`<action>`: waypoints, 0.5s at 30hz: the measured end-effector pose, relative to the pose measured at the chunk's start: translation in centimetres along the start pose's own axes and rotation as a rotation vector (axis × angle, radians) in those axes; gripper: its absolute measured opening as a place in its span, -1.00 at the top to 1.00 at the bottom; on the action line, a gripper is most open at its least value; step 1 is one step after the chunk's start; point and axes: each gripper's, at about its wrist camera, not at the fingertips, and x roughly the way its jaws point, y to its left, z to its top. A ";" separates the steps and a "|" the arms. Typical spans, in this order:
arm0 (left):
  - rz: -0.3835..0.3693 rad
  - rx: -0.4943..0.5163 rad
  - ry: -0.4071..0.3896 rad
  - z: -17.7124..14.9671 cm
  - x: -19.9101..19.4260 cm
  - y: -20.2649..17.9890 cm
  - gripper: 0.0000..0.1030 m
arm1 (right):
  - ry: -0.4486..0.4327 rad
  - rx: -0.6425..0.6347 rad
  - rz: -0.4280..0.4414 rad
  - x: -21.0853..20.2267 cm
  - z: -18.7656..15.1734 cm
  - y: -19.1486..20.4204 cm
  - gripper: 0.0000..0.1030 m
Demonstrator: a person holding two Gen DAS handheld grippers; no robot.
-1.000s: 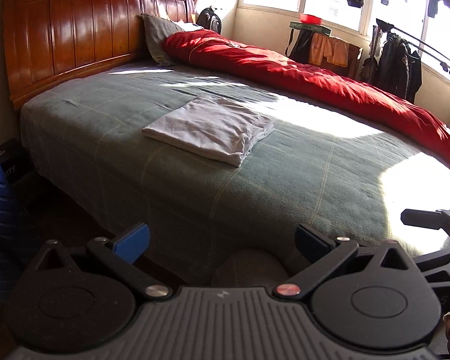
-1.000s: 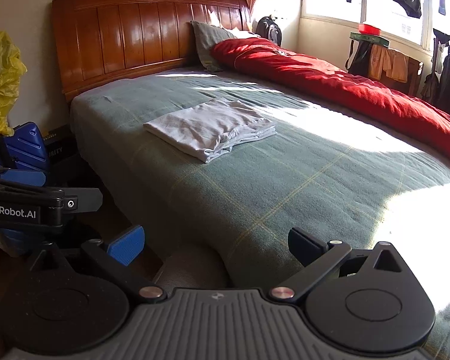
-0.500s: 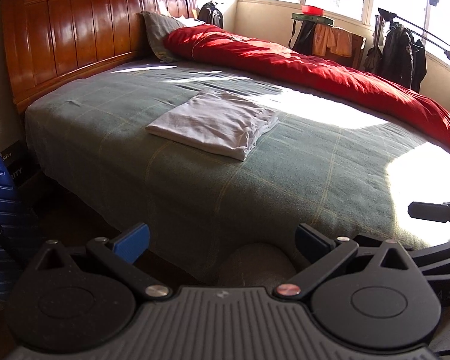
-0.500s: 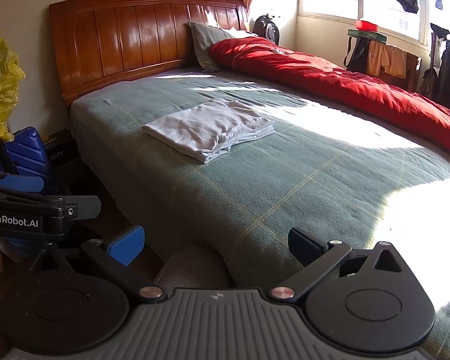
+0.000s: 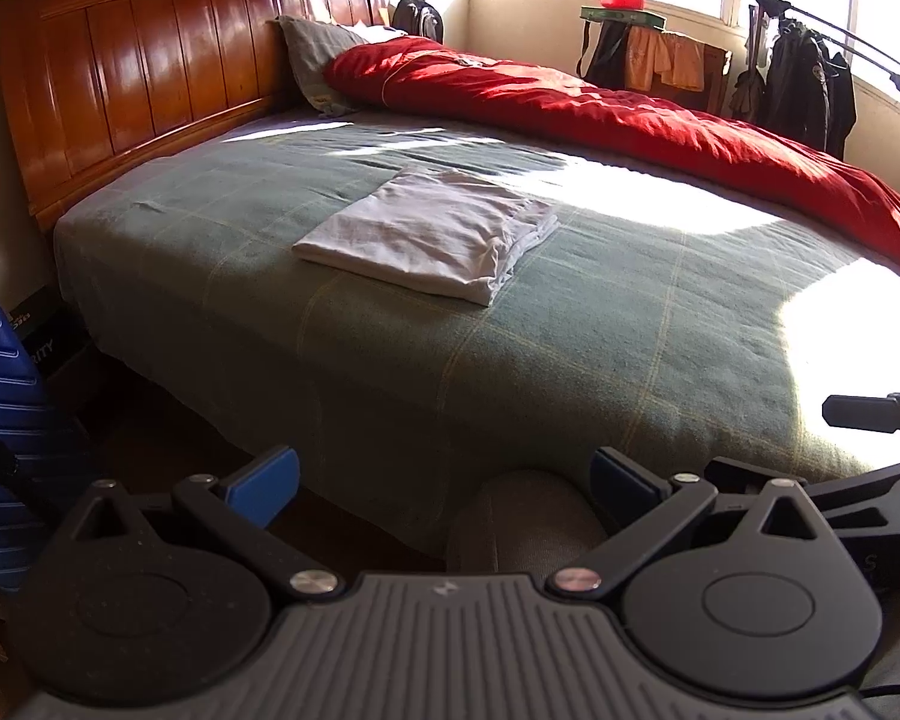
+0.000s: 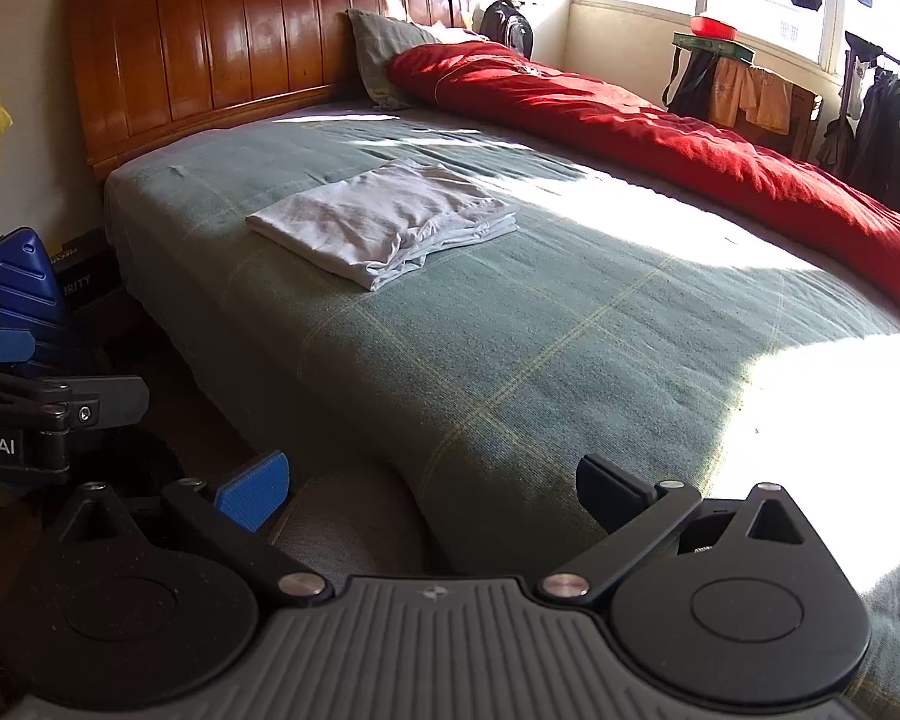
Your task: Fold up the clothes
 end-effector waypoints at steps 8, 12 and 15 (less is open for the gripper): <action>-0.005 0.000 -0.008 0.0 -0.3 0.0 -0.99 | -0.008 -0.006 0.010 -0.2 -0.1 0.2 -1.00; -0.004 -0.004 -0.009 0.0 -0.3 0.1 -0.99 | -0.015 -0.011 0.009 -0.4 0.0 0.3 -1.00; -0.005 -0.006 -0.009 0.0 -0.3 0.1 -0.99 | -0.016 -0.009 0.011 -0.5 -0.1 0.3 -1.00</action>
